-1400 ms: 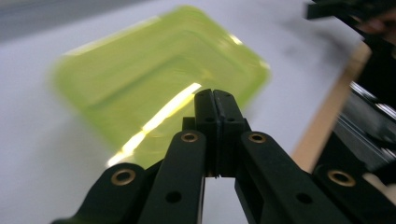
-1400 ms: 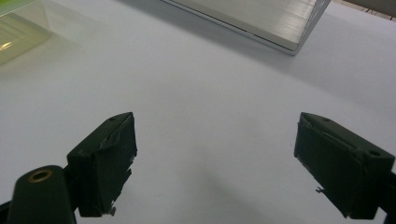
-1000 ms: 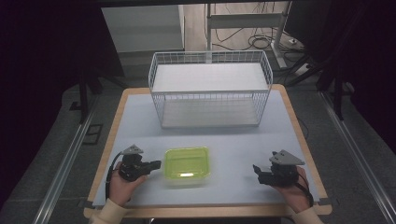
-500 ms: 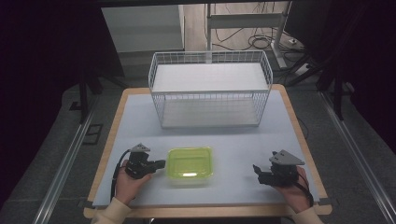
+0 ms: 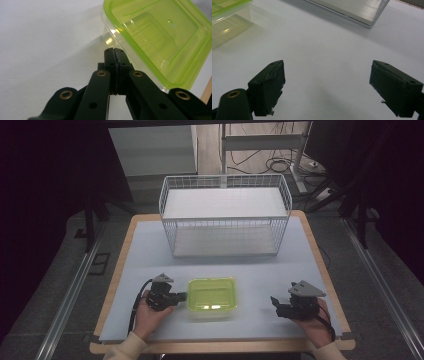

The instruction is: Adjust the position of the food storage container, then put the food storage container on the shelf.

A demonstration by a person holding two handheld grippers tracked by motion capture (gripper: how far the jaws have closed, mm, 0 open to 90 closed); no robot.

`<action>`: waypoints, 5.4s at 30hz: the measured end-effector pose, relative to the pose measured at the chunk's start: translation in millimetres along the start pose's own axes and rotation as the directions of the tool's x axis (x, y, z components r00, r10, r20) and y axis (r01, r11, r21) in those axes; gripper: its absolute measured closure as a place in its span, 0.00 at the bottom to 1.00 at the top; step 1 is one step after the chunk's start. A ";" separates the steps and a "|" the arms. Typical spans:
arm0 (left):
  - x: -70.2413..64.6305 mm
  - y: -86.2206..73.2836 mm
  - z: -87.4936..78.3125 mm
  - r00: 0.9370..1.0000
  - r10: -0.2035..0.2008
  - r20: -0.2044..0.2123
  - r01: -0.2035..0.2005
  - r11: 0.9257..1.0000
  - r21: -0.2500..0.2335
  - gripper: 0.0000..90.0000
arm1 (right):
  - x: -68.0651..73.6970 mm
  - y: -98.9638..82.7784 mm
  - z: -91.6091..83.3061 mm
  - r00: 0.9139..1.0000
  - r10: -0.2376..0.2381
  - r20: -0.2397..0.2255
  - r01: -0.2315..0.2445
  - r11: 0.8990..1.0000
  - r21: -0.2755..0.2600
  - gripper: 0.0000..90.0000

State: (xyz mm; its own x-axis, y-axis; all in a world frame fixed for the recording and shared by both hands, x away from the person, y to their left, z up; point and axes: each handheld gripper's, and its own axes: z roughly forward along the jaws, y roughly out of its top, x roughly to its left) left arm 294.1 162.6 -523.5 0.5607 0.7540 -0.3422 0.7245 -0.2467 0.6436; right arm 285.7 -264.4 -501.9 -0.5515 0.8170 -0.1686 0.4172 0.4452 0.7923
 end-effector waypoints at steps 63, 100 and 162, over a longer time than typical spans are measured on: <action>18.4 1.5 -21.0 0.979 -0.175 0.105 0.188 0.973 -0.136 0.42 | -6.6 15.0 0.3 0.973 0.152 -0.175 -0.161 0.986 -0.040 0.21; 15.1 13.4 -10.5 0.950 -0.213 0.228 0.237 0.968 -0.083 0.40 | 7.8 31.9 25.1 0.806 0.372 -0.460 -0.348 0.927 0.140 0.34; -13.7 14.7 3.3 0.915 -0.195 0.353 0.233 0.970 -0.070 0.91 | 14.4 42.4 36.0 0.665 0.507 -0.548 -0.462 0.856 0.232 0.90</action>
State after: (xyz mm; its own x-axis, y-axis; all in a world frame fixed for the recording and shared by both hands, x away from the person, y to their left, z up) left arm 298.4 146.6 -511.6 0.5137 0.5232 -0.6800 0.8054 -0.0208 0.5924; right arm 321.5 -220.6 -491.8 -0.5511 0.5685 0.6108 0.7793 0.0891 0.6202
